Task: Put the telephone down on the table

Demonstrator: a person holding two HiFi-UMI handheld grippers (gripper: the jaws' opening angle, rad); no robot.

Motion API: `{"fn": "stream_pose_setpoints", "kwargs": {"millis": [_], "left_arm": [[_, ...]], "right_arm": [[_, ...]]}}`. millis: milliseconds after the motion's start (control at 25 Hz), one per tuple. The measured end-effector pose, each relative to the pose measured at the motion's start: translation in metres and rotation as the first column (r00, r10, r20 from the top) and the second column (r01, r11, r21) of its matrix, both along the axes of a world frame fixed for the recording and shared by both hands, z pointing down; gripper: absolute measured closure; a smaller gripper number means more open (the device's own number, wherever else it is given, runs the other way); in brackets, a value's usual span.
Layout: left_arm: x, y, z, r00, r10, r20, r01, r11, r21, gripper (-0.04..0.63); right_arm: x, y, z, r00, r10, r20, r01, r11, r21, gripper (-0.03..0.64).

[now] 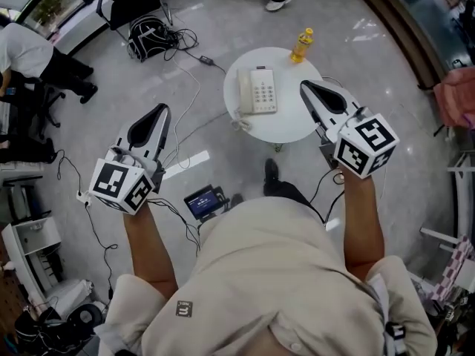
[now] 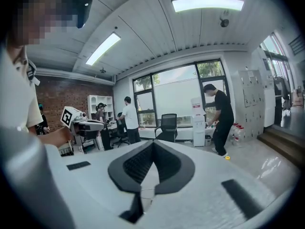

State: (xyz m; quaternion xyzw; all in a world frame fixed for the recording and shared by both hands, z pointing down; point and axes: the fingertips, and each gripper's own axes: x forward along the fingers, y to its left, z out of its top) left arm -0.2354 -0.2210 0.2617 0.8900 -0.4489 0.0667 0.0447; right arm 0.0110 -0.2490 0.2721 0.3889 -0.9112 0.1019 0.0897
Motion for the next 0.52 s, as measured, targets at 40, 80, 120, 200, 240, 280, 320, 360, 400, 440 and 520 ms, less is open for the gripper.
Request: {"fn": "stream_pose_setpoints", "kwargs": {"millis": [40,80,120,200,240,280,320,360,400,440,520], "left_arm": [[-0.002,0.004,-0.001,1.0,0.0,0.001,0.0,1.0,0.003,0.577],[-0.003,0.008,-0.002,1.0,-0.001,0.002,0.001,1.0,0.005,0.577],[-0.004,0.011,-0.002,1.0,-0.001,0.003,0.001,1.0,0.006,0.577],[-0.006,0.018,-0.001,1.0,0.002,0.007,-0.003,1.0,0.007,0.577],[-0.006,0.021,0.0,1.0,0.005,0.01,-0.005,1.0,0.006,0.577],[-0.005,0.022,0.002,1.0,0.008,0.012,-0.008,1.0,0.004,0.577],[-0.005,0.023,0.004,1.0,0.01,0.015,-0.01,1.0,0.002,0.577],[-0.004,0.024,0.007,1.0,0.011,0.018,-0.011,1.0,-0.002,0.577],[-0.003,0.024,0.009,1.0,0.01,0.021,-0.01,1.0,-0.006,0.577],[-0.001,0.024,0.011,1.0,0.009,0.023,-0.009,1.0,-0.01,0.577],[0.001,0.023,0.013,1.0,0.009,0.023,-0.009,1.0,-0.014,0.577]], "right_arm": [[0.001,0.004,-0.001,1.0,0.002,-0.002,-0.002,1.0,0.002,0.627],[0.002,0.008,-0.001,1.0,0.004,-0.004,-0.004,1.0,0.004,0.627],[0.002,0.011,-0.001,1.0,0.006,-0.006,-0.006,1.0,0.005,0.627],[0.003,0.018,-0.002,1.0,0.009,-0.01,-0.009,1.0,0.006,0.627],[0.003,0.021,-0.002,1.0,0.009,-0.011,-0.009,1.0,0.005,0.627],[0.004,0.024,-0.001,1.0,0.01,-0.012,-0.01,1.0,0.004,0.627],[0.004,0.025,0.002,1.0,0.011,-0.012,-0.011,1.0,0.003,0.626],[0.006,0.025,0.005,1.0,0.012,-0.012,-0.012,1.0,0.003,0.627],[0.007,0.026,0.008,1.0,0.013,-0.011,-0.013,1.0,0.003,0.626],[0.008,0.026,0.01,1.0,0.014,-0.011,-0.014,1.0,0.003,0.627],[0.01,0.027,0.014,1.0,0.016,-0.011,-0.016,1.0,0.002,0.627]]}}
